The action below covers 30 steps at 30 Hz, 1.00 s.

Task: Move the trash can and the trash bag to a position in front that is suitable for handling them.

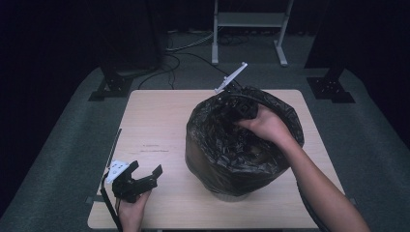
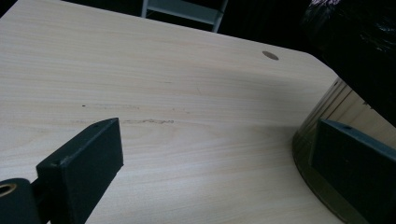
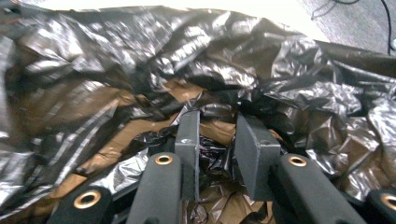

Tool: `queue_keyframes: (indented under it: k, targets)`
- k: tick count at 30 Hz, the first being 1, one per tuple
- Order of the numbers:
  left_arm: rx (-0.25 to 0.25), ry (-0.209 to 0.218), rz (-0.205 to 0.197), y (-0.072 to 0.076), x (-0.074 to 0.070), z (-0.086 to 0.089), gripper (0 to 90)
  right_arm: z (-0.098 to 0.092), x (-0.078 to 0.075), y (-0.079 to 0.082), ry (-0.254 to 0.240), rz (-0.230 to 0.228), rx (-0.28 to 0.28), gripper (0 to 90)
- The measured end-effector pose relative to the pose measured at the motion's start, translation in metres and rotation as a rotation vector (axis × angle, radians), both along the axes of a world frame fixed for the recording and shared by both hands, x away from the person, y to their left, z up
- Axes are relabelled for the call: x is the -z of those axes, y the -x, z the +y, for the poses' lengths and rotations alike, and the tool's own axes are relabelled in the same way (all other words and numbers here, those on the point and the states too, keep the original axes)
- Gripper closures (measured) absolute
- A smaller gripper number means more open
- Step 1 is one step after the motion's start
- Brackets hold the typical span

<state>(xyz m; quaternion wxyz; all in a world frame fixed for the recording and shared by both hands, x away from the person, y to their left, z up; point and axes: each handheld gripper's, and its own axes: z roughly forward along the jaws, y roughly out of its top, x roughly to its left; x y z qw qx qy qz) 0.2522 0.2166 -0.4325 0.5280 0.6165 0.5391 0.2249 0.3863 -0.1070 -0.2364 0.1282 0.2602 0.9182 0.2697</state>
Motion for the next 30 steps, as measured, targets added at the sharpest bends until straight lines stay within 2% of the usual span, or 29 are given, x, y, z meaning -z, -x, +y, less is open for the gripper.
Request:
queue_keyframes:
  k: [6,12,16,20,26,30]
  targets:
    - [0.003,-0.004,0.005,-0.001,0.000,-0.001,1.8,-0.001,0.007,-0.002,0.027,0.009,0.002,71.1]
    - [0.001,-0.001,0.003,-0.001,0.000,-0.002,1.8,-0.003,0.011,-0.004,0.023,0.020,0.000,70.5]
    - [0.000,-0.004,0.005,-0.001,0.001,-0.002,1.8,-0.005,0.005,0.001,-0.009,0.039,-0.030,62.5]
    - [0.003,-0.012,0.004,-0.001,0.001,-0.003,1.8,-0.010,-0.004,0.009,-0.045,0.034,-0.055,56.8]
    - [0.003,-0.013,-0.001,-0.001,0.000,-0.002,1.8,-0.027,-0.021,0.017,-0.113,0.014,-0.064,54.3]
    - [0.005,-0.013,-0.004,-0.001,-0.001,-0.002,1.8,-0.040,-0.025,0.021,-0.135,0.036,-0.074,56.6]
